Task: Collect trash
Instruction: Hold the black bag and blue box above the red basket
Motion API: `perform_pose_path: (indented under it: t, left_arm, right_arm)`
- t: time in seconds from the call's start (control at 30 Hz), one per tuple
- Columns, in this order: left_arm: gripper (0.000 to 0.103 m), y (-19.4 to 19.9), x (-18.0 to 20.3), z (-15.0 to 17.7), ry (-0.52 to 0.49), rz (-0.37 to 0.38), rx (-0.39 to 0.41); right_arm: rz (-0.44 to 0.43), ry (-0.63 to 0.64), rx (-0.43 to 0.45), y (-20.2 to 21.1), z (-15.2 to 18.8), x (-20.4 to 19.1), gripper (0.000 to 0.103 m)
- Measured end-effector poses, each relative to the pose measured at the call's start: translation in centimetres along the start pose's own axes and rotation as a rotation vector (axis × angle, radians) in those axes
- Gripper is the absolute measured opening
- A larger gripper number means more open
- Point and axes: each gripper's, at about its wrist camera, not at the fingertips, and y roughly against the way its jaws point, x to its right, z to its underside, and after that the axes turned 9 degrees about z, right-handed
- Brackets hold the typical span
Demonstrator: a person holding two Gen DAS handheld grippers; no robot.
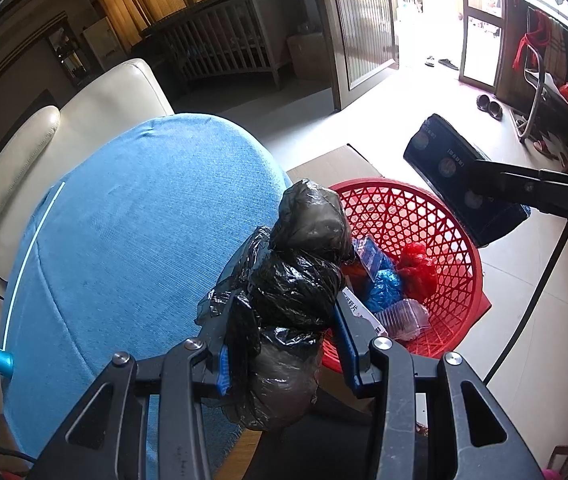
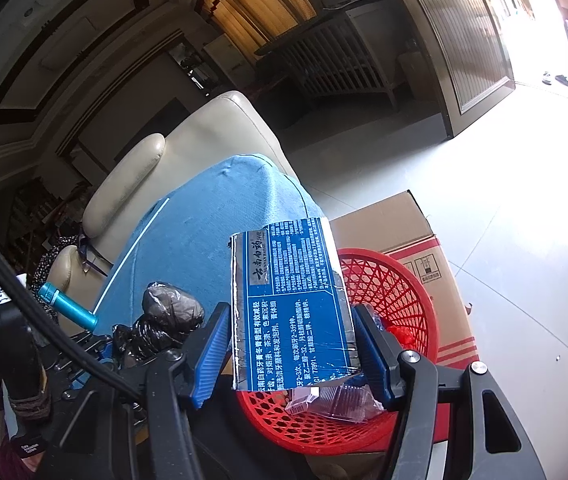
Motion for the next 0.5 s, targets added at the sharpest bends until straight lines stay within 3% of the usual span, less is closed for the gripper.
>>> perform_pose_path:
  t: [0.5]
  left_arm:
    - [0.045, -0.77, -0.06, -0.1, 0.006, 0.019, -0.022]
  right_arm:
    - [0.002, -0.013, -0.022, -0.92, 0.24, 0.32, 0.064]
